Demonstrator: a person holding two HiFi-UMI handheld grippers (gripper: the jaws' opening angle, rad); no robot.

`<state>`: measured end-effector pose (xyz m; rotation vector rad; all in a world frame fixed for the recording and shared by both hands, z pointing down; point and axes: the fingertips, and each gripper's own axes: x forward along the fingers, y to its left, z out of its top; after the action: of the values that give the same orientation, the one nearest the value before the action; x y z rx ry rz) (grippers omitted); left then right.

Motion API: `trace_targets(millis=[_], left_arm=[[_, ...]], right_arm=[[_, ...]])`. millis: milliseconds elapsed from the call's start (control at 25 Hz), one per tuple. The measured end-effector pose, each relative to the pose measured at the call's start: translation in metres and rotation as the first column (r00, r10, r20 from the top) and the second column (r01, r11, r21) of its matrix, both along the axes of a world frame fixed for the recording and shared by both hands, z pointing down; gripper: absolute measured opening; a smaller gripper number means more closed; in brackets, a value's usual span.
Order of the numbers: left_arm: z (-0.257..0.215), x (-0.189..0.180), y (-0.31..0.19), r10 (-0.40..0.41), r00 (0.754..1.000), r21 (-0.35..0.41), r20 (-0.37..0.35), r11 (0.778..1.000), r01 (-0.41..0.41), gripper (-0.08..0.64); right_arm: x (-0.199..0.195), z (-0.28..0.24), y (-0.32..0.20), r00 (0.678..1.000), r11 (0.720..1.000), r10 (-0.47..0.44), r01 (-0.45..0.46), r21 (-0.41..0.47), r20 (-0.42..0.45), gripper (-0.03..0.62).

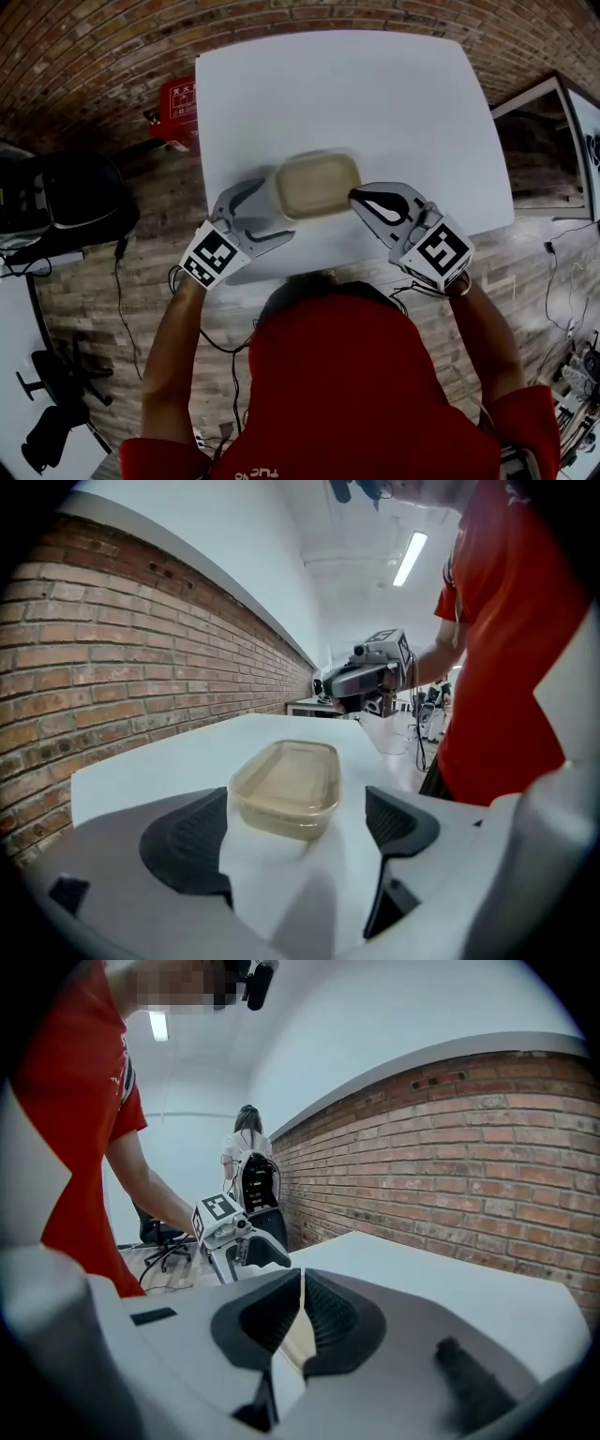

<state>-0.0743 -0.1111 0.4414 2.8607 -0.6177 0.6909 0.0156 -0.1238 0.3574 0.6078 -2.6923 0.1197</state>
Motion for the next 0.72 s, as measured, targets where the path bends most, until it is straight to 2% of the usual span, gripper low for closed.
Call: trace_targets(millis=[280,560,720], left_arm=[[0.027,0.003,-0.010,0.097,0.994,-0.043,0.054,0.995,-0.094,0.525],[0.039,0.008,-0.021,0.172,0.982,-0.084,0.075,0.983,-0.165,0.546],[0.049,0.009,-0.018,0.226,0.963,-0.099,0.148,0.972,-0.213,0.548]], right_arm=[[-0.004,0.010,-0.005,0.999,1.000,0.018,-0.018,-0.012,-0.034,0.031],[0.000,0.015,-0.010,0.997,0.998,0.053,-0.055,-0.035,-0.052,0.031],[0.003,0.020,-0.014,0.995,0.996,0.070,-0.073,-0.041,-0.070,0.031]])
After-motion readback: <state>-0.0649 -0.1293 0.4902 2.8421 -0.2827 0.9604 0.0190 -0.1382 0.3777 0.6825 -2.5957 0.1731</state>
